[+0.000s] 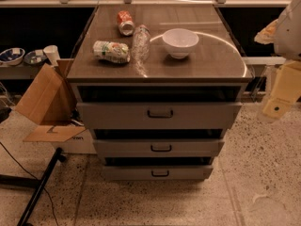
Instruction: Open middle drawer
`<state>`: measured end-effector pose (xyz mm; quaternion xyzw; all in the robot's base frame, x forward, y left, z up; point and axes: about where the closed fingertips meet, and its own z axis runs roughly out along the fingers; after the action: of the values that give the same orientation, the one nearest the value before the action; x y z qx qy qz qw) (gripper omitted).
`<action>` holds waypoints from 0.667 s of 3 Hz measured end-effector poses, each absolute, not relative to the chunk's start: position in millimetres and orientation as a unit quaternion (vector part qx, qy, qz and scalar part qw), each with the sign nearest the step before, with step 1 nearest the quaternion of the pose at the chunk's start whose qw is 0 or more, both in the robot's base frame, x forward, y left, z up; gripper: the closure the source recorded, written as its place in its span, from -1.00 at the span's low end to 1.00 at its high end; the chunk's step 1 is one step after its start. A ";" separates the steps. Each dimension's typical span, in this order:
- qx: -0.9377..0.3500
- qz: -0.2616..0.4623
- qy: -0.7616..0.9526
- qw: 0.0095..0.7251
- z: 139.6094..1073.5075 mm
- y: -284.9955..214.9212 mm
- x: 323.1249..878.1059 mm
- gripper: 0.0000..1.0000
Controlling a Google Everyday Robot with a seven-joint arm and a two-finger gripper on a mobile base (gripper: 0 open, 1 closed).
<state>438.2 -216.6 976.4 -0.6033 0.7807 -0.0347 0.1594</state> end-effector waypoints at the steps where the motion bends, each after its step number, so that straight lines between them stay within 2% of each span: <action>1: -0.603 -0.035 0.781 0.159 976.4 -216.6 438.2 -1.00; 2: -0.609 -0.042 0.776 0.157 970.4 -210.7 437.8 -1.00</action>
Offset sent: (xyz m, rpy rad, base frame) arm -0.0012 0.0164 -0.0241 -0.0515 0.0024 0.0371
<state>437.8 -210.7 970.4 -0.6091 0.7763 -0.0423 0.1571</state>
